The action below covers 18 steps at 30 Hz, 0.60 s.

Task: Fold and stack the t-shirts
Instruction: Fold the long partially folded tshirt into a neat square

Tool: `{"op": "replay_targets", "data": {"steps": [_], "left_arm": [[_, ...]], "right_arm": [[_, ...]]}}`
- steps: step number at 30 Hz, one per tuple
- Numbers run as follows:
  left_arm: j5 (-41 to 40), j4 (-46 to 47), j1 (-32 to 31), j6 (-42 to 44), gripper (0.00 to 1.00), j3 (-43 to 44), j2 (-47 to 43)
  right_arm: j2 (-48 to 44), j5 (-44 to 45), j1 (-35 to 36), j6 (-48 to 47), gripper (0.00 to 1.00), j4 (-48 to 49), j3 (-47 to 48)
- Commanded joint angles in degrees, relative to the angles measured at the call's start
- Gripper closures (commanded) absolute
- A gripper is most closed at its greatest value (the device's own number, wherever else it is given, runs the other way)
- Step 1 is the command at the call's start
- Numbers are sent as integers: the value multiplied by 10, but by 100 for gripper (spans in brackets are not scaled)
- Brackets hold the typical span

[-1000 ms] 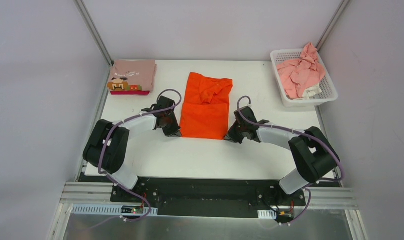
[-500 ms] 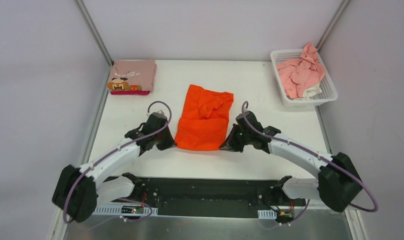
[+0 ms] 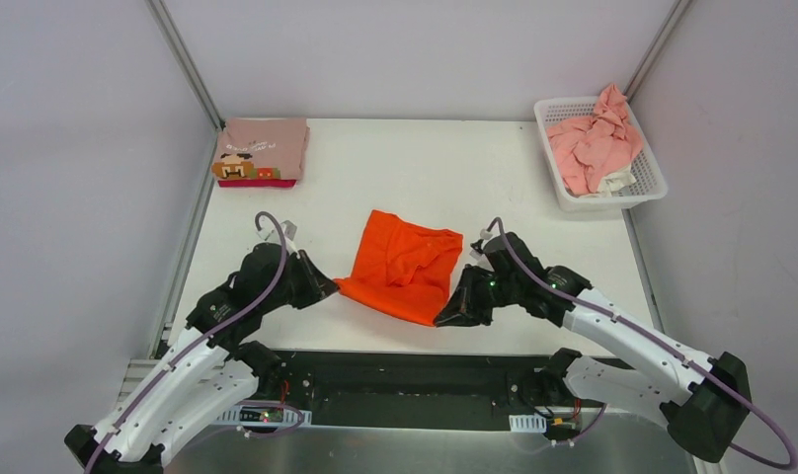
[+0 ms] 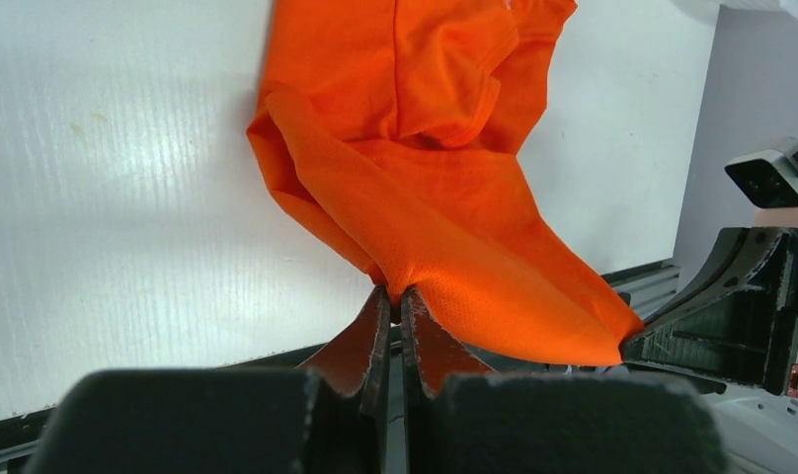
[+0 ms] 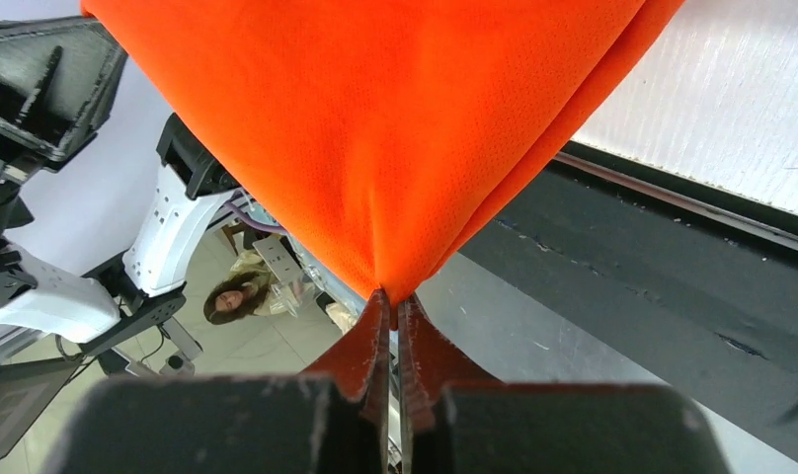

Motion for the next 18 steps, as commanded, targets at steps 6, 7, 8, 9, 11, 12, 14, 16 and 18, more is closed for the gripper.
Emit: {"op": "replay_targets", "data": {"steps": [6, 7, 8, 9, 11, 12, 14, 16, 18], "left_arm": [[-75, -11, -3, 47, 100, 129, 114], [-80, -9, -3, 54, 100, 141, 136], [-86, -7, -3, 58, 100, 153, 153], [-93, -6, -3, 60, 100, 165, 170], [-101, 1, -3, 68, 100, 186, 204], [-106, 5, -3, 70, 100, 195, 222], [-122, 9, -3, 78, 100, 216, 256], [-137, 13, 1, 86, 100, 238, 290], [-136, 20, 10, 94, 100, 260, 325]], "right_arm": [[-10, 43, -32, -18, 100, -40, 56], [-8, 51, -45, -20, 100, -39, 60], [-5, 57, -57, -24, 100, -40, 64], [-2, 60, -70, -28, 100, -40, 68], [5, 72, -92, -31, 100, -39, 76], [9, 77, -101, -34, 100, -39, 81], [19, 85, -118, -40, 100, -38, 91], [33, 84, -134, -45, 100, -37, 99], [49, 74, -151, -49, 100, -32, 105]]}}
